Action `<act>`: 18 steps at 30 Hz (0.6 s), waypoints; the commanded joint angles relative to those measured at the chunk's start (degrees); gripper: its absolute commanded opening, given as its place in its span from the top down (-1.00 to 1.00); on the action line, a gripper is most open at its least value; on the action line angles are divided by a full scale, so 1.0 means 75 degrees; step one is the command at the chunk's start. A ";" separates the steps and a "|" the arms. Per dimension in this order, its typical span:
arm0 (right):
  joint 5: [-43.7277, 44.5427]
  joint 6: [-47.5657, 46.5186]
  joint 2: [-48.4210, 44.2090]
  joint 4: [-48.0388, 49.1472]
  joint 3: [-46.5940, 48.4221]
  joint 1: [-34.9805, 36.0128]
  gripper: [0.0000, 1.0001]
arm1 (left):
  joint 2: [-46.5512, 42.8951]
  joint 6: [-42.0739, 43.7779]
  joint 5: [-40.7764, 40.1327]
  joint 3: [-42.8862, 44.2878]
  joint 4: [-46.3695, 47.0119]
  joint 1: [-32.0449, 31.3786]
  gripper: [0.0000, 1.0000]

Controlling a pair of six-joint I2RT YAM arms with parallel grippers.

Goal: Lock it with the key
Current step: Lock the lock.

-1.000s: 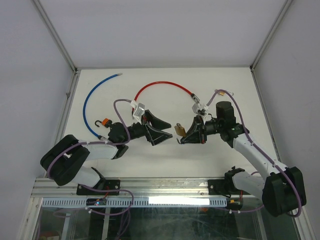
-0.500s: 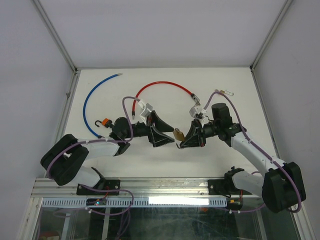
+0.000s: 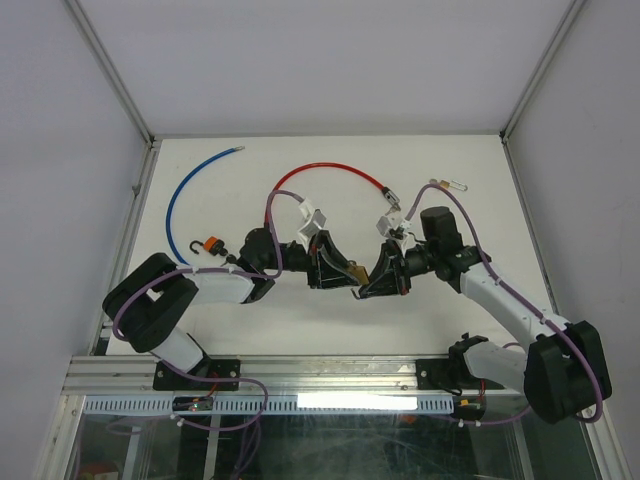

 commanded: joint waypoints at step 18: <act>0.0889 -0.0812 0.0098 -0.0599 0.0769 0.0044 1.00 | -0.0249 0.0387 0.0309 0.0745 -0.0887 -0.0157 0.39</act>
